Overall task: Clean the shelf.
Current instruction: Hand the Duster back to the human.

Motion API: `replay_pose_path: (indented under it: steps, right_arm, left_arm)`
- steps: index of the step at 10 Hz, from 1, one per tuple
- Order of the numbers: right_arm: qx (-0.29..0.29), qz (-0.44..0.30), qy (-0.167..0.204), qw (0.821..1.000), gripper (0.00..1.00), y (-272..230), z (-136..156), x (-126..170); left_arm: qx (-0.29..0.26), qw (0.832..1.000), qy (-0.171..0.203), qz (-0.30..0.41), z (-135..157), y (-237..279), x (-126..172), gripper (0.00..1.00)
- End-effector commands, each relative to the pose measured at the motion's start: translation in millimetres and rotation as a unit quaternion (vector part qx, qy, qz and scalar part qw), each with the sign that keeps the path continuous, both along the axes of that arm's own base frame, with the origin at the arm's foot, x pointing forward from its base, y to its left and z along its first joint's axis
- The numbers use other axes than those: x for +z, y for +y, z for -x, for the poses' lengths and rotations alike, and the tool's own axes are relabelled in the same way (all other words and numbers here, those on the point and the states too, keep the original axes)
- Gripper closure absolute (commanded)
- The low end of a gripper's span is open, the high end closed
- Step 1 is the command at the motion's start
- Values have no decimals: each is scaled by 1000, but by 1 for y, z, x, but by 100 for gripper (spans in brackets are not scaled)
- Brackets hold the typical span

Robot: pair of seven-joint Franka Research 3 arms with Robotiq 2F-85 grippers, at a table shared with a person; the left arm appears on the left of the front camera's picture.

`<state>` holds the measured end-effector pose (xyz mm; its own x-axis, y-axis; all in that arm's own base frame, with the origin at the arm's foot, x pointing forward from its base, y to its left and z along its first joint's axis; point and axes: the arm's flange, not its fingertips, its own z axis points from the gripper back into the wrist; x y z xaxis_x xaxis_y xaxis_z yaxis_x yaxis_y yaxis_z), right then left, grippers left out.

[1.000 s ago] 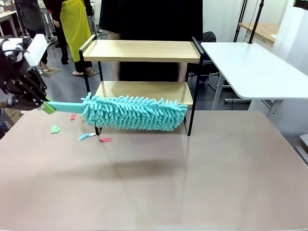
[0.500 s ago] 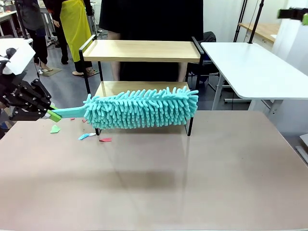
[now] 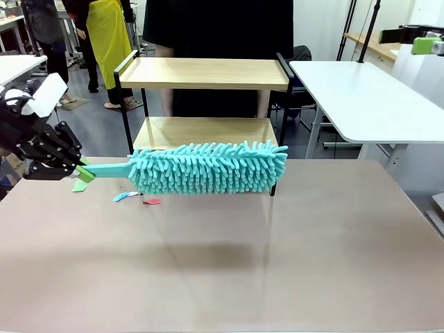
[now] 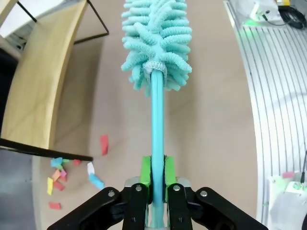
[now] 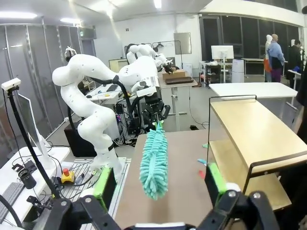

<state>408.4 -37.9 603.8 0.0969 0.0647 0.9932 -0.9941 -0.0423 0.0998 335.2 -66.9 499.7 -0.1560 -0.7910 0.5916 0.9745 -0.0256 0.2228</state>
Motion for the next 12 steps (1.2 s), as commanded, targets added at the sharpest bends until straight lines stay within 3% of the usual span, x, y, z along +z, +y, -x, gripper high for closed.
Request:
replay_pose_path:
  steps: [1, 2, 3, 8, 12]
  right_arm:
    - [5, 1, 4, 1000, 0, -5, -3, 7]
    - [0, 0, 0, 1000, 0, 0, 0, 0]
    - [-31, 20, -10, 999, 0, 38, 14, -8]
    - [-49, 26, -25, 998, 0, 150, 56, -50]
    - [-68, 86, -30, 994, 0, 189, 79, -98]
  left_arm:
    - [-3, 1000, 0, 19, -2, 5, 0, 87]
    - [-3, 1000, 0, 19, -2, 5, 0, 87]
    - [-3, 1000, 0, 19, -2, 5, 0, 87]
    - [-3, 1000, 0, 19, -2, 5, 0, 87]
    - [-3, 1000, 0, 19, -2, 5, 0, 87]
